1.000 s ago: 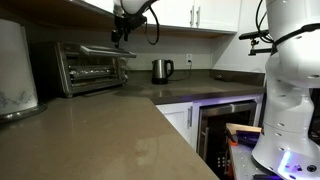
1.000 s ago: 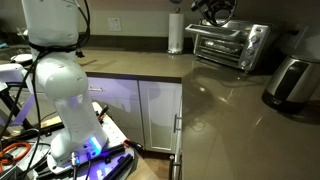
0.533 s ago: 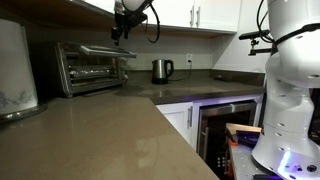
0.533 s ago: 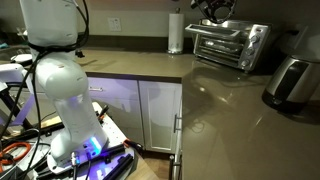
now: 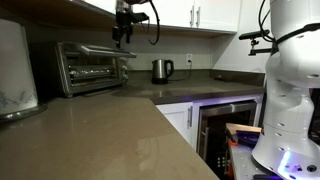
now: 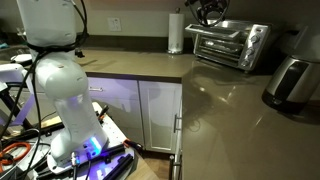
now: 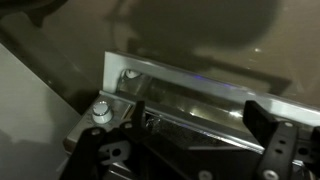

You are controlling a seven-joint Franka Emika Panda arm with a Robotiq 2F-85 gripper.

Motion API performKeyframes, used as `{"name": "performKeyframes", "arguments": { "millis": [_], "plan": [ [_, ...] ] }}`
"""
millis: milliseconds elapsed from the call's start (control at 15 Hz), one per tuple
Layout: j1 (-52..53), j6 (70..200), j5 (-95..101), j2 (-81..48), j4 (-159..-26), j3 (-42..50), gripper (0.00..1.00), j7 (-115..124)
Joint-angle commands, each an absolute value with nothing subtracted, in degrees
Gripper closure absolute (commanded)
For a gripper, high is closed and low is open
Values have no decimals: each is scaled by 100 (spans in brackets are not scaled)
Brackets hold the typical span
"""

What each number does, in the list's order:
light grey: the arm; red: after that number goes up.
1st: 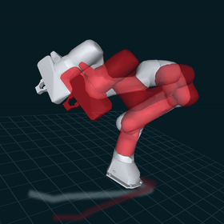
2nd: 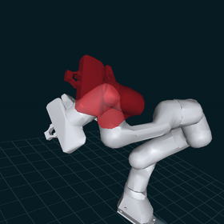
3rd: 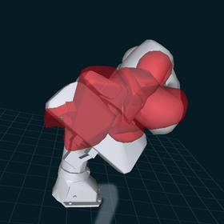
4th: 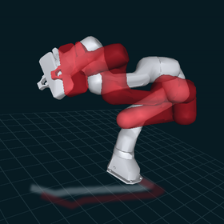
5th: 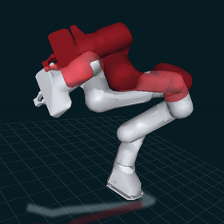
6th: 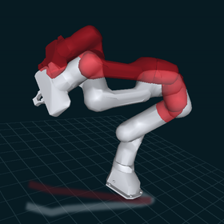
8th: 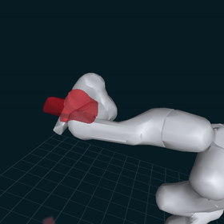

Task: Close the door of the microwave oven

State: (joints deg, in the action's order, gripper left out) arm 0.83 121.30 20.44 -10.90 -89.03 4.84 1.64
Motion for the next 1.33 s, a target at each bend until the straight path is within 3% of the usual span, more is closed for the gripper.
{"name": "performKeyframes", "arguments": {
  "millis": [0,733,1267],
  "plan": [
    [-22,11603,1556,-741,-9123,336,0,-250],
    [-354,11320,-224,-1128,-9060,306,0,-1531],
    [-315,12311,764,-1600,-8944,434,0,-1324]
  ]
}}
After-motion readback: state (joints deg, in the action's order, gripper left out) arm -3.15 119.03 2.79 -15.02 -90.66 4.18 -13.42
